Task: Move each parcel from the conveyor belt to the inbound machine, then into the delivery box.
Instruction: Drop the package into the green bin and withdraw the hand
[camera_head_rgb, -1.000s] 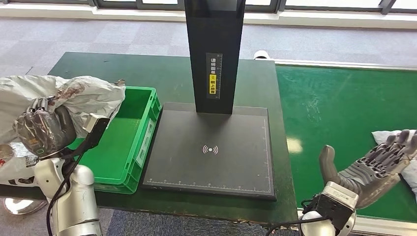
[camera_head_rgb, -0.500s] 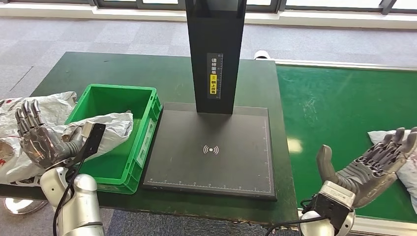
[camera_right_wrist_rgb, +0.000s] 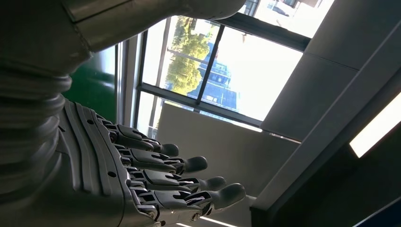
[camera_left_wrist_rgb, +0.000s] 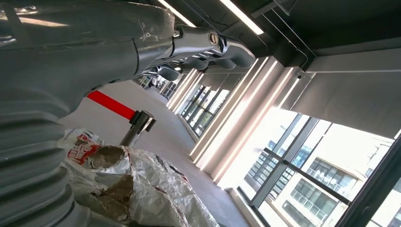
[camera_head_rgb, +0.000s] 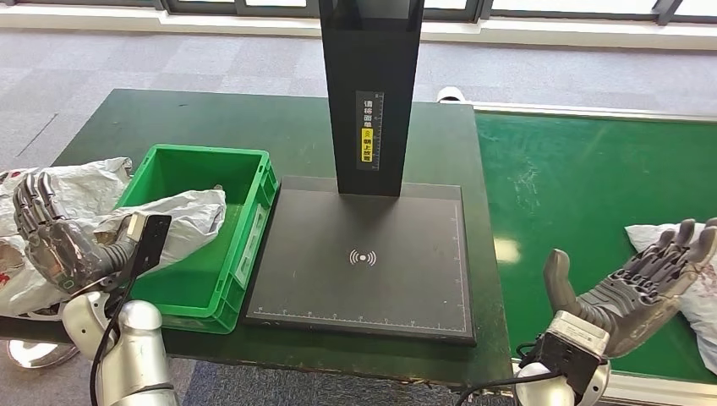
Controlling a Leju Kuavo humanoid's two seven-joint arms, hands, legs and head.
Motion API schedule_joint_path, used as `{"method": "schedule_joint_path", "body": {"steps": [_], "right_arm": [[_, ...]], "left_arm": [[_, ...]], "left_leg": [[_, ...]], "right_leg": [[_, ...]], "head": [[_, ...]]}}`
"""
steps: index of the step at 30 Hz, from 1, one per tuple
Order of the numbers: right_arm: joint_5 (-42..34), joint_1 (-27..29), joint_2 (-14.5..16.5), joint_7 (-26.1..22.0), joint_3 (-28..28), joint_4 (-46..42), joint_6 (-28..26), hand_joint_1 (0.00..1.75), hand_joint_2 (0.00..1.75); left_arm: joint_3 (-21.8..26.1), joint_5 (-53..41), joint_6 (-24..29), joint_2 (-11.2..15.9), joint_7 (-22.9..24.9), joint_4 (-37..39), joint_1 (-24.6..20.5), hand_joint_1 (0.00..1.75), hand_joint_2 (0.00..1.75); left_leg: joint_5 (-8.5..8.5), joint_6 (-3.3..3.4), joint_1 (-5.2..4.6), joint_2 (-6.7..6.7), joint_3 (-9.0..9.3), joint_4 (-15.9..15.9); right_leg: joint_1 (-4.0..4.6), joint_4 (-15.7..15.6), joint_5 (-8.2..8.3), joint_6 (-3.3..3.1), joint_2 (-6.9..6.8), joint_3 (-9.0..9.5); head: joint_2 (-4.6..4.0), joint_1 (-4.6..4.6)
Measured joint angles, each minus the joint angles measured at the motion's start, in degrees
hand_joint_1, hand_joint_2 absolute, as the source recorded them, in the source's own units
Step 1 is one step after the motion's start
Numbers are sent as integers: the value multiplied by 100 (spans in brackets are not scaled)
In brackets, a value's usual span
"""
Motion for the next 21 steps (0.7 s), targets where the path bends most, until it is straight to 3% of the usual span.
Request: {"method": "schedule_joint_path", "body": {"steps": [5,7,12,21], "right_arm": [[1,-9,0,0,0,55,0,0,175],[-12,-18,0,0,-1,117,0,0,175],[-32,-36,-1,14,-2,250,0,0,175],[-19,-47,-2,17,-8,332,0,0,175]], "left_arm": [[-4,1467,0,-8,-1130,-72,29,0,175],[-104,1941,0,-18,-1338,-118,97,0,175],[-507,2129,0,-16,-1382,-181,168,0,175],[-780,2061,-1,-14,-1392,-76,140,0,175]], "left_leg": [[0,0,0,0,0,0],[0,0,0,0,0,0],[1,0,0,-16,-2,0],[1,-1,0,-16,-1,0]], "right_leg": [[0,0,0,0,-1,0],[0,0,0,0,-1,-1],[0,0,-1,0,-17,4],[0,0,-1,0,-18,3]], "head": [[0,0],[0,0],[0,0],[0,0]]}}
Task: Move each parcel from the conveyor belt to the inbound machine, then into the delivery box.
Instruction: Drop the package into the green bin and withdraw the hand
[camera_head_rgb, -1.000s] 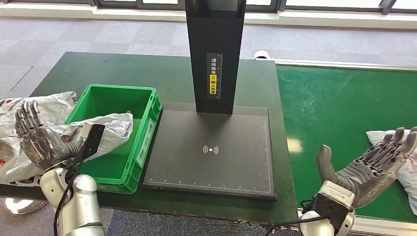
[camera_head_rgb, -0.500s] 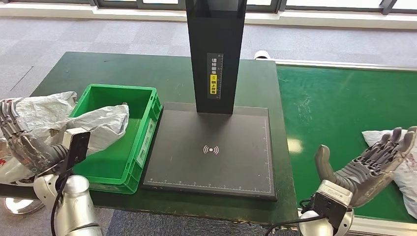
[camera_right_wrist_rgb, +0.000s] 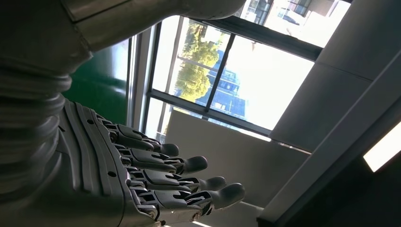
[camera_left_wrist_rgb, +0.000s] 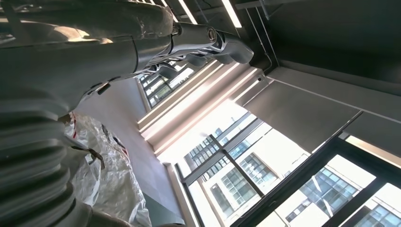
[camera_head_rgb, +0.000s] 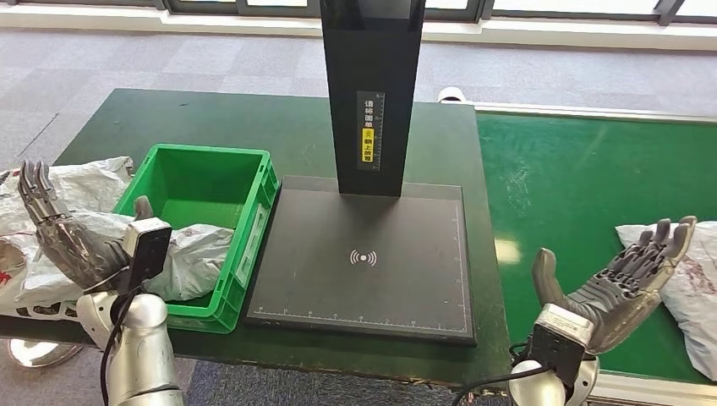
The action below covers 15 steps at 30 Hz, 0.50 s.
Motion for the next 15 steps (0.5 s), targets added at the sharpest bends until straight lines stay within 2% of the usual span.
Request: {"method": "schedule_joint_path", "body": {"steps": [9,12,15], "right_arm": [[52,10,0,-2,-93,3,-2,0,175],[318,10,0,-2,-197,58,-2,0,175],[774,-43,0,7,-455,262,-2,0,175]], "left_arm": [[-175,225,-3,2,0,101,15,0,175],[-568,1547,-332,44,-1,91,154,0,175],[-1342,3459,-1496,173,-1,-13,450,0,175]], "left_leg": [[0,0,0,0,0,0],[0,0,0,-2,0,0],[-1,1,0,-11,-4,0]], "right_leg": [[-1,0,0,0,0,0],[-1,0,-1,0,-1,1],[-1,0,-2,1,-5,4]], "head": [[0,0],[0,1],[0,2]]}}
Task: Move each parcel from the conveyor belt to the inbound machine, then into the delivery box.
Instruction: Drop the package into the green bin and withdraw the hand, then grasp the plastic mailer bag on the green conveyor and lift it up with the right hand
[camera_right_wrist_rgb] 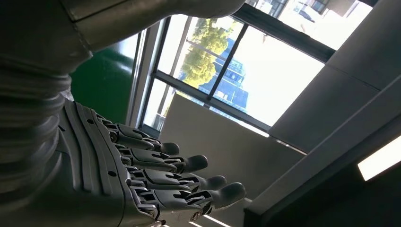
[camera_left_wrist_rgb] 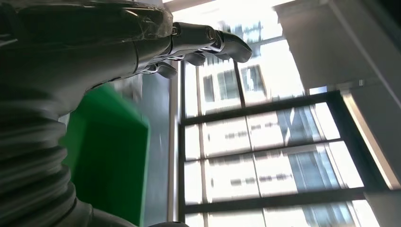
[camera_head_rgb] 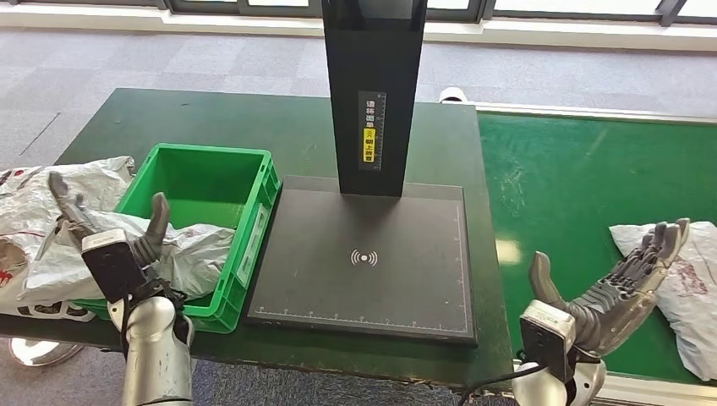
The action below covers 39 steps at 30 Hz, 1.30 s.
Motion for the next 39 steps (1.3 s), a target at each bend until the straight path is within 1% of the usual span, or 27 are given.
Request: {"method": "schedule_joint_path", "body": {"steps": [2,4,8,12,18,20,22,24,26,28,31,35,37,39], "right_arm": [[401,-119,0,85,-246,273,1,0,175],[775,-234,1,209,-499,580,2,0,175],[1099,-383,2,350,-757,977,0,0,175],[1750,-724,10,556,-1099,1538,0,0,175],[2392,-1098,47,463,-1715,2177,-1,0,175],[2785,-1251,58,528,-2000,2359,-2,0,175],[3318,-1413,64,766,-2360,2506,-2,0,175],[3762,-1570,39,1152,-2672,2664,-3,0,175],[4000,-1708,-29,1507,-2906,2864,-5,0,175],[4108,-1812,-113,1718,-3076,3045,-6,0,175],[4239,-1963,-299,2124,-3233,3381,-7,0,175],[4438,-2183,-669,2761,-3349,3991,-7,0,175],[4543,-2262,-835,2962,-3362,4255,-7,0,175],[4596,-2309,-961,3049,-3364,4452,-7,0,175]], "left_arm": [[-490,609,-798,62,-1,-71,208,0,175],[-868,765,-1220,93,-2,-97,363,0,175],[-1241,790,-1403,119,-2,-106,541,0,175],[-1481,882,-1833,125,0,17,621,0,175],[-1765,979,-2133,134,1,209,686,0,175],[-1859,1039,-2276,138,1,266,704,0,175],[-1943,1072,-2396,141,1,326,717,0,175],[-1987,1071,-2442,142,1,380,716,0,175],[-2028,1065,-2449,142,1,421,711,0,175],[-2057,1058,-2448,142,1,456,707,0,175],[-2069,1046,-2439,142,1,498,706,0,175],[-2097,1016,-2372,142,1,541,706,0,175],[-2099,1009,-2336,142,1,562,706,0,175],[-2101,1007,-2322,142,1,580,706,0,175]], "left_leg": [[0,1,0,-2,-2,0],[0,1,0,-2,-2,1],[-1,1,-1,-1,-2,1],[0,0,-1,0,0,1],[0,0,-1,0,0,1],[0,0,-1,-1,-1,1],[0,0,-1,-2,-2,1],[0,0,-1,-1,-3,2],[0,1,-1,-1,-3,2],[0,1,-1,-1,-3,3],[0,2,-2,0,-2,4],[0,2,-2,-3,-2,4],[0,2,-2,-2,-2,4],[0,2,-2,-2,-2,5]], "right_leg": [[-2,0,0,0,-1,0],[-7,0,0,1,-1,-1],[-9,0,1,1,0,-2],[-8,0,1,0,2,-4],[-5,0,1,0,2,-5],[-5,0,1,0,1,-7],[-6,0,0,0,0,-7],[-7,0,1,0,0,-8],[-9,0,1,1,1,-8],[-11,0,1,1,1,-7],[-11,0,2,1,2,-8],[-12,0,2,2,-1,-6],[-12,0,2,2,0,-5],[-11,0,2,2,1,-6]], "head": [[0,1],[0,1],[0,1],[0,1],[0,1],[0,1],[0,1],[0,1],[0,1],[0,1],[0,1],[0,1],[0,1],[0,1]]}}
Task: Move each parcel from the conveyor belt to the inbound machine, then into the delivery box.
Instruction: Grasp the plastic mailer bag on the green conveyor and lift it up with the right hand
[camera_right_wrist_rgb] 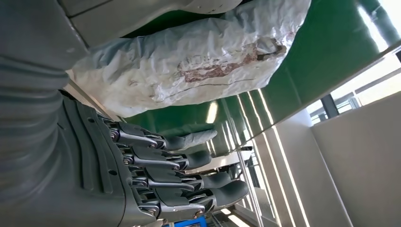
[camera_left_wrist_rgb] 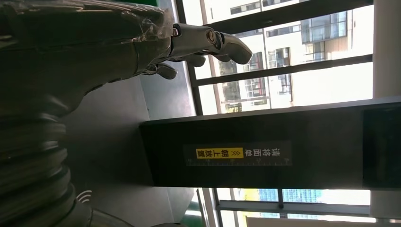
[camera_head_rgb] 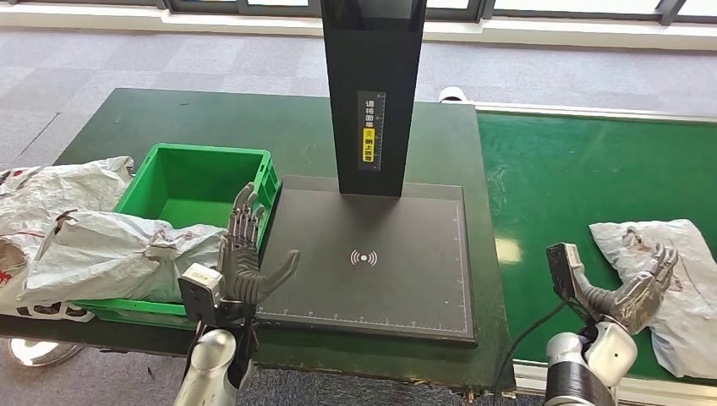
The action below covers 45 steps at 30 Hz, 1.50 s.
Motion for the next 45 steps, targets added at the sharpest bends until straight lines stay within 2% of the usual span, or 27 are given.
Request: {"method": "schedule_joint_path", "body": {"steps": [11,16,25,31,45], "right_arm": [[52,-104,-249,96,-3,432,-2,0,175],[83,-153,-387,516,-3,651,-2,0,175],[199,-257,-828,1380,-43,1315,-2,0,175],[228,-346,-1091,2000,-44,1857,-2,0,175],[236,-481,-1373,2432,-44,2651,72,0,175]], "left_arm": [[-6,-2,4,0,0,42,0,0,175],[-7,-3,4,0,0,58,0,0,175],[-57,-83,-2,0,0,128,-17,0,175],[-62,-190,265,0,0,133,-15,0,175],[-62,-192,300,0,0,137,-15,0,175]], "left_leg": [[0,-1,0,1,0,-1],[0,0,0,1,0,0],[-2,2,0,0,0,1],[-2,2,0,0,0,0],[-2,2,0,1,0,0]], "right_leg": [[5,0,0,-1,0,-1],[2,0,0,0,0,0],[-4,0,0,0,0,0],[-3,0,0,0,0,0],[-2,0,0,0,0,0]], "head": [[0,0],[0,0],[0,0],[0,0],[0,0]]}}
